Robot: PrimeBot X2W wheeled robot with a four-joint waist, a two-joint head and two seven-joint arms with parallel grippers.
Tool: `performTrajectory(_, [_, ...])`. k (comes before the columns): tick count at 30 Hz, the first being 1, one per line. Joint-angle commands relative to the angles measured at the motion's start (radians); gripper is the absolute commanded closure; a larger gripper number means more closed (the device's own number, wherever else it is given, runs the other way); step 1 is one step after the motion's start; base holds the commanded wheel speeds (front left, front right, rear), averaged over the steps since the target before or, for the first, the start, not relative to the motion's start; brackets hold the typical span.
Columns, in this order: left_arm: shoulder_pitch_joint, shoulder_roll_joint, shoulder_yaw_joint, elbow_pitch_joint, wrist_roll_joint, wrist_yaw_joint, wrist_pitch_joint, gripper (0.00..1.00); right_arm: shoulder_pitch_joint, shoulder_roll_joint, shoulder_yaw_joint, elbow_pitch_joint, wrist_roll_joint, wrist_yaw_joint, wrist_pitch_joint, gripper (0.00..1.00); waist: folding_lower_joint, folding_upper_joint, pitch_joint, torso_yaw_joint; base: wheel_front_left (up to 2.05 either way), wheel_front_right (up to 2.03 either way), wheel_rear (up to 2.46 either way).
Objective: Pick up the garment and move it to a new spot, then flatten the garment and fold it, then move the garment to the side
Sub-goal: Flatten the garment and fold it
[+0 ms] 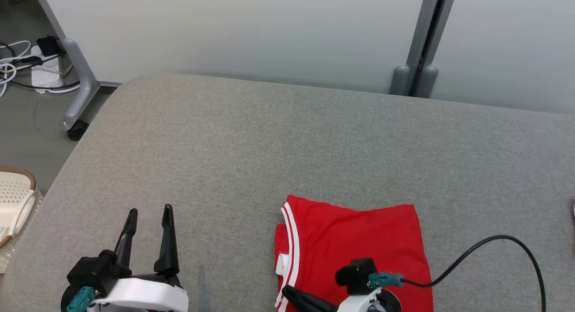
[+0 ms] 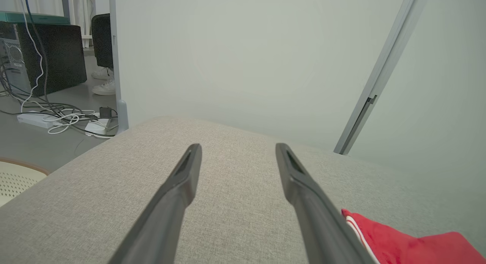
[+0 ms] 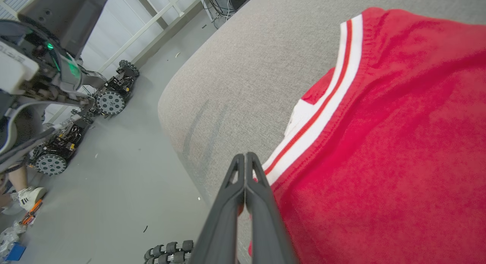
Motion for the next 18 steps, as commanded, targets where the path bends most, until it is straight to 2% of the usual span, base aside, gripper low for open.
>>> performTrajectory(1, [-0.014,0.004,0.005,-0.002,0.006,0.002,-0.001,0.0,-0.026,-0.025,0.007,-0.013,0.026,0.0,-0.021,1.0,0.0,-0.0001,-0.001,-0.012,0.0,0.0,0.0])
performTrajectory(5, [-0.005,0.003,0.014,-0.009,0.007,0.004,-0.001,0.0,-0.067,-0.088,-0.009,-0.054,0.059,0.001,-0.087,1.0,0.0,-0.0001,-0.005,-0.041,0.0,0.0,0.0])
performTrajectory(8, [0.003,0.002,0.019,-0.016,0.009,0.002,-0.001,0.0,-0.091,-0.146,-0.066,-0.074,0.048,0.001,-0.148,1.0,0.0,-0.0001,-0.009,-0.065,0.0,0.0,0.0])
performTrajectory(10, [0.005,0.001,0.024,-0.024,0.01,0.002,-0.001,0.0,-0.101,-0.181,-0.12,-0.088,0.03,0.001,-0.179,0.23,0.0,-0.0001,-0.011,-0.083,0.0,0.0,0.0])
performTrajectory(11, [0.008,0.001,0.027,-0.028,0.012,0.002,-0.001,0.0,-0.106,-0.196,-0.149,-0.095,0.016,0.0,-0.19,0.0,0.0,-0.0001,-0.011,-0.092,0.0,0.0,0.0])
performTrajectory(17, [0.013,0.003,0.047,-0.052,0.021,0.003,-0.001,0.0,-0.087,-0.255,-0.352,-0.159,-0.109,0.001,-0.225,0.0,0.0,-0.0001,-0.007,-0.145,0.0,0.0,0.0])
performTrajectory(18, [0.013,0.003,0.047,-0.052,0.021,0.003,-0.001,0.0,-0.087,-0.255,-0.352,-0.159,-0.109,0.001,-0.225,0.0,0.0,-0.0001,-0.007,-0.145,0.0,0.0,0.0])
